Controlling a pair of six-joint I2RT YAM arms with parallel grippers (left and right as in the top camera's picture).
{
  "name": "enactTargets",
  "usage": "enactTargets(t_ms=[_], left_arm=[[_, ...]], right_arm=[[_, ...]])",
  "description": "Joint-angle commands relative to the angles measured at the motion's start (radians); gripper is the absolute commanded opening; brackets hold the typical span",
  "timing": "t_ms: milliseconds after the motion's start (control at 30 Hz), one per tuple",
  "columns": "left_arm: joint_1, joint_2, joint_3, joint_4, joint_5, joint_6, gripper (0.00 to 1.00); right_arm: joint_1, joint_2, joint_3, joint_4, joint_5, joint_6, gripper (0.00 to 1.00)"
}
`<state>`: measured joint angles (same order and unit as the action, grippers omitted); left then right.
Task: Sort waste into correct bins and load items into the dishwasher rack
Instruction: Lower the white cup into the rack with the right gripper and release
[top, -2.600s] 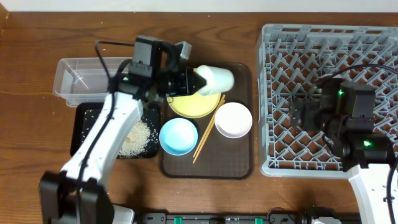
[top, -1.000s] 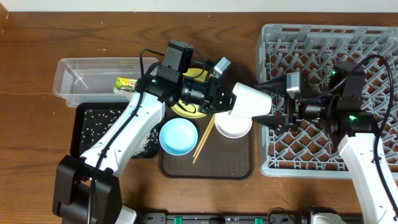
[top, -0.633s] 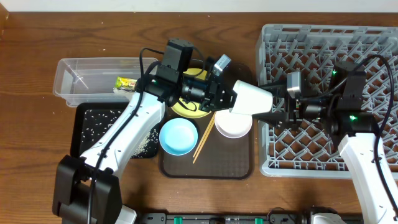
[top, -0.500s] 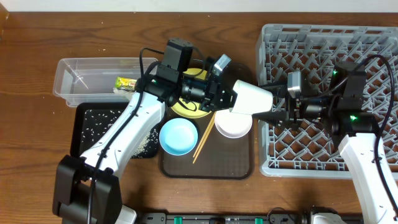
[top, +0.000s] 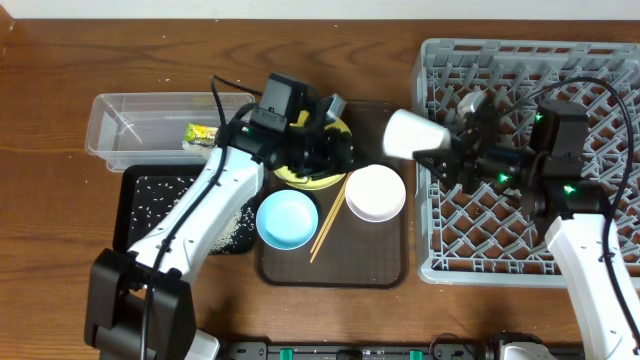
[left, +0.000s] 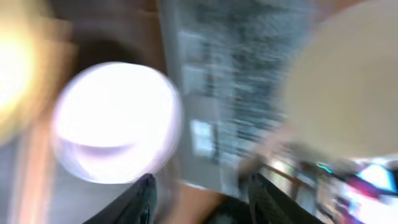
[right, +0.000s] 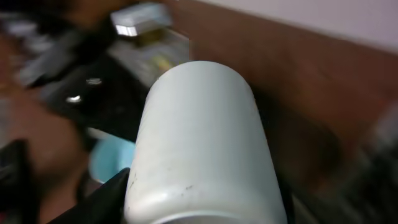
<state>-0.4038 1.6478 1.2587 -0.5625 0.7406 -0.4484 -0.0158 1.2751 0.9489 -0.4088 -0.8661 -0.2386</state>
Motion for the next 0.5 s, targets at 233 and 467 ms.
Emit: enactTargets(t_ms=[233,467], left_arm=[[0.112,-0.170,0.009,-0.224,-0.552,0.153,0.51],[0.163,-0.247,0.009,-0.292,-0.551,0.153,0.51]], right_arm=[[-0.100,-0.039,0.230,-0.434,0.564,0.158,0.11],[-0.193,-0.039,0.318,-0.678,0.830,0.301,0.07]])
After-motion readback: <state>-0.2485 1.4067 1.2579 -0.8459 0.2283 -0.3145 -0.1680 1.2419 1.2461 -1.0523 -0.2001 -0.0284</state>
